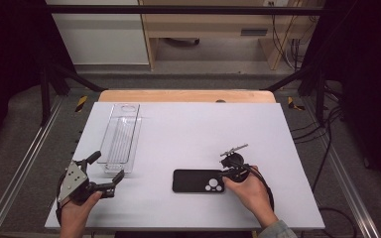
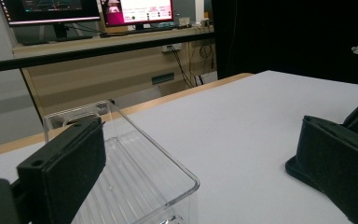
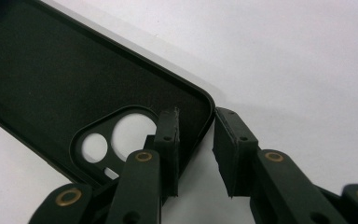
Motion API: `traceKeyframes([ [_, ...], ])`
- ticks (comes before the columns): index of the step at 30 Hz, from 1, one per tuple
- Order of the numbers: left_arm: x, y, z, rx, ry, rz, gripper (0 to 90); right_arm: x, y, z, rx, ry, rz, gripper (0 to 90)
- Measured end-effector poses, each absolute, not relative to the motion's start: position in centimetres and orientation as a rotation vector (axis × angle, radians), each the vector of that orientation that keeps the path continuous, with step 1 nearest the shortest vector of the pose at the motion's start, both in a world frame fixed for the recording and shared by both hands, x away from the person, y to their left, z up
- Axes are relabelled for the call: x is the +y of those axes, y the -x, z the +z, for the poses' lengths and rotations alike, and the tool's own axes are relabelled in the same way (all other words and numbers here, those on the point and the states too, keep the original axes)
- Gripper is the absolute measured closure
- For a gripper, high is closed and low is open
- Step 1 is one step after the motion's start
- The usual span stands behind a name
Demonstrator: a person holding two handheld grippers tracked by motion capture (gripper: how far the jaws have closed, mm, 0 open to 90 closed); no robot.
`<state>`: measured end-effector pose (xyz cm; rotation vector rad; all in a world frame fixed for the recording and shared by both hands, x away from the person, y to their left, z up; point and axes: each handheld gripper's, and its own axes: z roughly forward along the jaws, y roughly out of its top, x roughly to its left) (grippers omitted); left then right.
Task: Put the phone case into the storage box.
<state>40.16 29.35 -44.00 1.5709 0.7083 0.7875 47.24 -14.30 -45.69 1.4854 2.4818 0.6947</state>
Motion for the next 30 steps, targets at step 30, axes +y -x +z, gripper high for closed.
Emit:
traceKeyframes([
  [30, 29.23, -40.2, -44.0, 0.705, -1.575, 0.79, 1.1, -14.44, -47.26, -45.97, 2.422, -1.559, 0.742, 85.7],
])
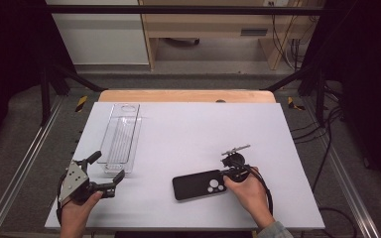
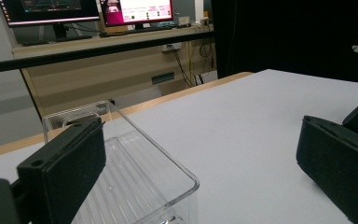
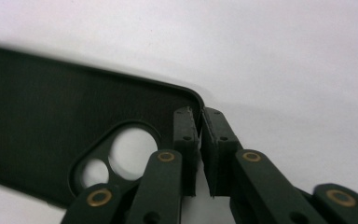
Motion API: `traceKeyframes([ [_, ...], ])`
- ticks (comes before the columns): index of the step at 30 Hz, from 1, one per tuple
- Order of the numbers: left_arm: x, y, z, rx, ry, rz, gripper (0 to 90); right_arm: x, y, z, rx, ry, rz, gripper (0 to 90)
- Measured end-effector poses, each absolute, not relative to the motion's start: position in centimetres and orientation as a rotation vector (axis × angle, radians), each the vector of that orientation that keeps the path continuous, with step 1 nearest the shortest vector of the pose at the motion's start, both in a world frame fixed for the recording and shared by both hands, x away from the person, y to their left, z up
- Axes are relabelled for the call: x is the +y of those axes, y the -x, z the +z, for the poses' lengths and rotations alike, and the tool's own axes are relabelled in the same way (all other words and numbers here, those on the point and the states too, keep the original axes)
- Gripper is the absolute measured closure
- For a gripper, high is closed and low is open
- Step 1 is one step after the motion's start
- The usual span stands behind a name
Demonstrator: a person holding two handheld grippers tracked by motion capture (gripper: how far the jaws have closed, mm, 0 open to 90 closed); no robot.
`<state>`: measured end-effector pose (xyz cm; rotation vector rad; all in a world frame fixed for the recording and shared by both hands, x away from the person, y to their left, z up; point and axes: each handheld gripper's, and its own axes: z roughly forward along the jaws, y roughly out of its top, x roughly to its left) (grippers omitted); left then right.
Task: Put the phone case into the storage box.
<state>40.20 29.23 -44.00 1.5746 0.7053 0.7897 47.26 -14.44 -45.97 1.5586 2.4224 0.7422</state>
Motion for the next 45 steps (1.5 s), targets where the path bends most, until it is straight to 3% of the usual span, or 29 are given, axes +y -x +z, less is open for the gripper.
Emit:
traceKeyframes([
  [31, 28.6, -40.1, -43.8, 0.704, -1.578, 0.778, 1.7, -14.6, -47.5, -45.4, 2.359, -1.358, 0.847, 90.0],
  [45, 23.7, -41.0, -42.3, 0.667, -1.714, 0.642, 3.3, -14.3, -48.8, -43.5, 2.315, -1.214, 0.9, 90.0],
])
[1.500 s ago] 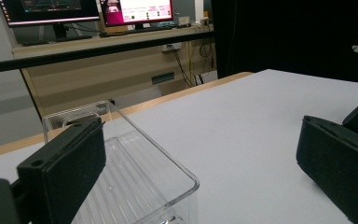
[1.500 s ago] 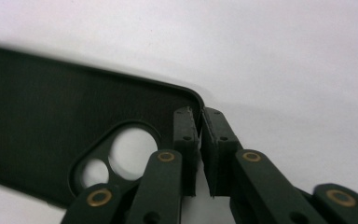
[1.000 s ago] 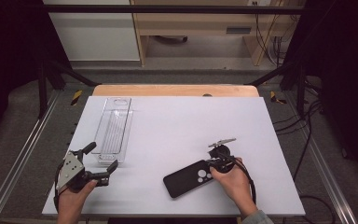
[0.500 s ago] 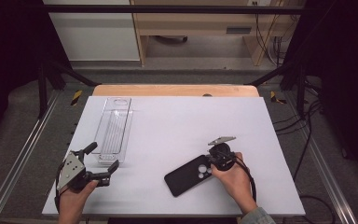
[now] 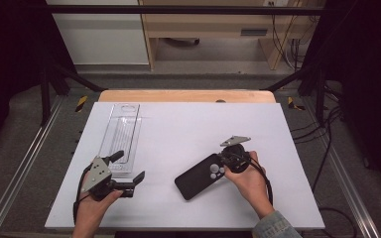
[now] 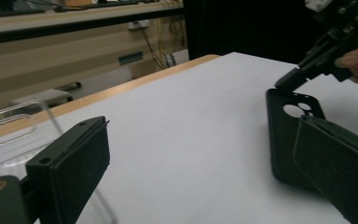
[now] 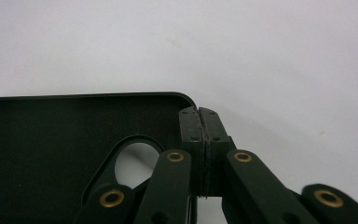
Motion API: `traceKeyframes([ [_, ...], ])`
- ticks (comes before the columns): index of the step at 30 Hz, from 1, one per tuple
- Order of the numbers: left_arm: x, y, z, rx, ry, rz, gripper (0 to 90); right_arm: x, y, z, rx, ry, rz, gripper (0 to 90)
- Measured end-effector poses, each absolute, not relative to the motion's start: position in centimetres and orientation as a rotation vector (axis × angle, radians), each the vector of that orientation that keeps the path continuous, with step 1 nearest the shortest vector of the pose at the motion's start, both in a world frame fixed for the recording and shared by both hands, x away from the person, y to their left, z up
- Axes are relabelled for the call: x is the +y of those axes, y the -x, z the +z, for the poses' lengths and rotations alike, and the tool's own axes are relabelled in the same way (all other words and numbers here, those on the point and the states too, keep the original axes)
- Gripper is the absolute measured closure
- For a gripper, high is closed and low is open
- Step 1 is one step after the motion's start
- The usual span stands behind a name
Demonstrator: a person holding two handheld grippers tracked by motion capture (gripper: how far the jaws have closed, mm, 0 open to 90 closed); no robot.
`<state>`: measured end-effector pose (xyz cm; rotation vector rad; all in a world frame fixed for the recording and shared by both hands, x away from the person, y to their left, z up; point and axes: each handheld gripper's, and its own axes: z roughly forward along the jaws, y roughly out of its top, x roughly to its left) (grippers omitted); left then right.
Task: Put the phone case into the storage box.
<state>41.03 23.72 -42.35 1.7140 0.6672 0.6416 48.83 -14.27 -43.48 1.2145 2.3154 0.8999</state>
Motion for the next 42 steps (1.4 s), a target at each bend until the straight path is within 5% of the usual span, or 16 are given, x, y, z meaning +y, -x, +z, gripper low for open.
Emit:
traceKeyframes([
  [19, 16.8, -44.8, -39.2, 0.623, -1.912, 0.442, 12.0, -13.0, -49.3, -40.1, 2.294, -1.074, 0.914, 90.0],
  [42, 11.4, -48.9, -38.2, 0.651, -2.052, 0.349, 23.0, -11.0, -49.1, -37.4, 2.271, -0.92, 0.905, 90.0],
])
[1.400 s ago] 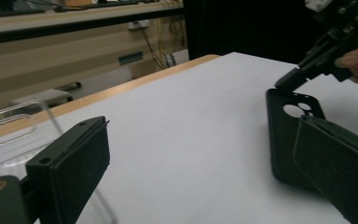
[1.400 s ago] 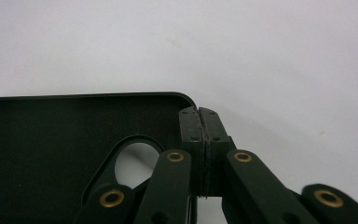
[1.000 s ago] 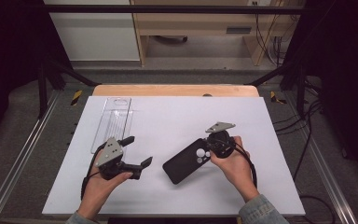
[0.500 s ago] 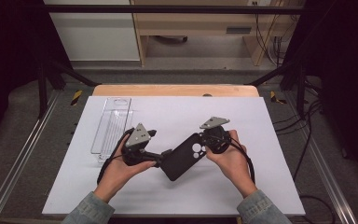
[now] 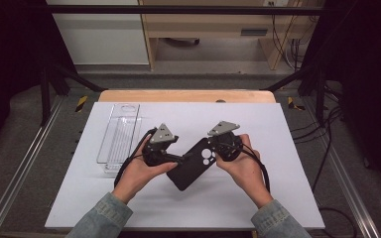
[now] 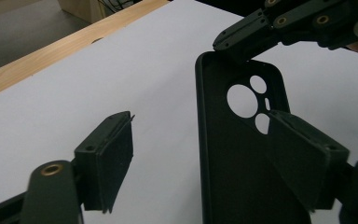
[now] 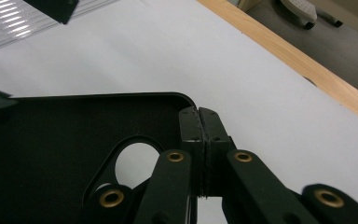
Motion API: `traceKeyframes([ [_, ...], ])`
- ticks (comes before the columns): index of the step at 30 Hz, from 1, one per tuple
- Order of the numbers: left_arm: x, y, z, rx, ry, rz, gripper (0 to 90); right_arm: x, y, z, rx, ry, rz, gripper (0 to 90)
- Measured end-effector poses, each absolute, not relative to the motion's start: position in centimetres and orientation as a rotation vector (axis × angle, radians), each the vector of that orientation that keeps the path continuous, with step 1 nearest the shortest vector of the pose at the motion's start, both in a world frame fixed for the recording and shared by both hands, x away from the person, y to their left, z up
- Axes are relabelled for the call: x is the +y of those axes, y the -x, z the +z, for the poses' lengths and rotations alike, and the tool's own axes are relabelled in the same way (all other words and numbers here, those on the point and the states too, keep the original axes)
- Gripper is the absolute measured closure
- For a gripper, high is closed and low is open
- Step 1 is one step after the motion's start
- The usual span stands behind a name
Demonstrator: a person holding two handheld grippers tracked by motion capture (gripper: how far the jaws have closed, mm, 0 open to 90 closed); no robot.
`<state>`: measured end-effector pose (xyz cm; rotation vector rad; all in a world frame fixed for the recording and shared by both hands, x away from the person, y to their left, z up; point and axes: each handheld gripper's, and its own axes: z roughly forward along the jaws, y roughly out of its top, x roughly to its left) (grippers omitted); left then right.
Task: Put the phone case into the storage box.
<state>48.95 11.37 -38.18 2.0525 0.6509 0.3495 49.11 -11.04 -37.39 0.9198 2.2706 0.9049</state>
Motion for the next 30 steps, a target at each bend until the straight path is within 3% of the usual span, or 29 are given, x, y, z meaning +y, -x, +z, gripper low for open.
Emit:
traceKeyframes([
  [17, 9.5, -49.3, -37.7, 0.683, -2.096, 0.418, 53.4, -10.2, -48.7, -36.5, 2.255, -0.862, 0.889, 90.0],
  [30, 8.9, -49.1, -37.8, 0.679, -2.117, 0.456, 62.1, -9.8, -48.6, -36.3, 2.253, -0.851, 0.885, 90.0],
])
